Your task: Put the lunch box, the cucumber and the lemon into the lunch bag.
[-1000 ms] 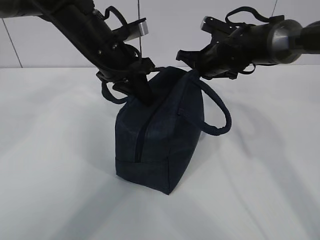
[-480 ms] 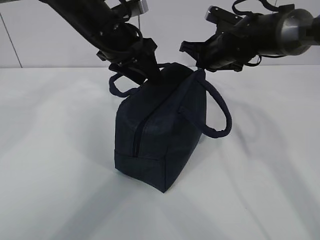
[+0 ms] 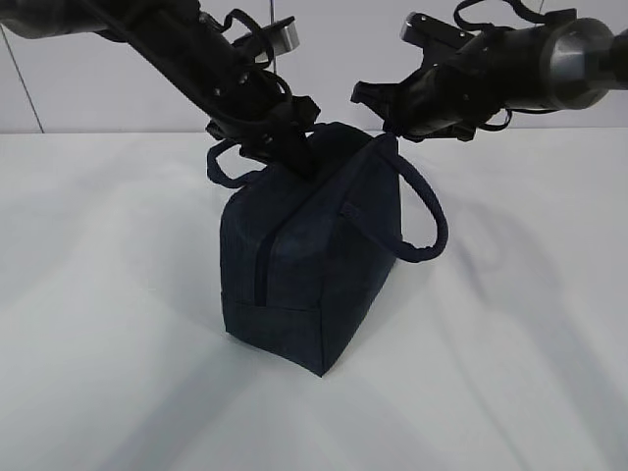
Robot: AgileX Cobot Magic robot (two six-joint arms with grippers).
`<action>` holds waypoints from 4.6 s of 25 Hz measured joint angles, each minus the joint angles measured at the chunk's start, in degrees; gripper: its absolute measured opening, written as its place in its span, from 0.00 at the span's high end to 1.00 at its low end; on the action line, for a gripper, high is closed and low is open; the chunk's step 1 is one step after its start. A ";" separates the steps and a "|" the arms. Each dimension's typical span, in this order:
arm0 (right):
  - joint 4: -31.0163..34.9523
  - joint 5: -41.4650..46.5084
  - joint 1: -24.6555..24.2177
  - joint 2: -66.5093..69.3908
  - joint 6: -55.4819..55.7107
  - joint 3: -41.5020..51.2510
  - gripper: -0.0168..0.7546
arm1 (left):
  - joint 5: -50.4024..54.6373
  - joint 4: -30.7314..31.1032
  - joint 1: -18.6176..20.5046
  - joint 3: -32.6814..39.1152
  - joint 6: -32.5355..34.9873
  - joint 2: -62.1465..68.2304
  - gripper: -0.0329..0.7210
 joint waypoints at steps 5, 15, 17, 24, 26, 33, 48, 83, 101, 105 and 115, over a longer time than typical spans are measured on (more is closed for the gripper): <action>-0.11 0.12 0.00 0.00 0.00 0.00 0.97 | 1.68 0.00 0.00 0.00 0.10 0.00 0.97; -1.12 1.70 0.00 0.97 -0.29 0.00 0.97 | 2.87 0.61 0.00 0.00 0.22 -0.81 0.97; -1.01 1.70 0.00 1.01 -0.66 0.00 0.97 | 2.99 0.75 0.00 0.00 0.22 -0.81 0.97; -1.58 1.70 0.02 1.41 -0.96 0.00 0.97 | 3.10 1.06 0.00 0.00 0.22 -0.86 0.97; -1.58 1.70 0.02 1.52 -0.96 0.00 0.97 | 3.10 1.13 0.00 0.00 0.22 -0.86 0.97; -2.07 1.70 0.02 1.62 -1.23 0.00 0.97 | 3.28 1.18 0.00 0.00 0.22 -0.86 0.97; -5.94 5.21 -0.07 -2.61 -6.09 0.00 0.57 | 6.19 1.90 0.00 0.00 -0.28 -0.95 0.57; 18.44 53.78 -0.07 -28.24 -50.18 -4.83 0.67 | 10.77 26.95 1.35 -0.35 -14.26 -15.96 0.55; 20.85 54.69 -0.07 -66.62 -52.38 20.41 0.49 | 11.95 29.59 1.35 17.65 -15.30 -49.60 0.57; 20.85 54.87 -0.07 -75.91 -52.38 27.19 0.48 | 12.08 28.82 1.35 20.45 -15.30 -57.28 0.57; 20.97 55.33 -0.07 -95.84 -52.38 40.34 0.48 | 12.28 28.70 1.35 32.61 -15.30 -77.05 0.62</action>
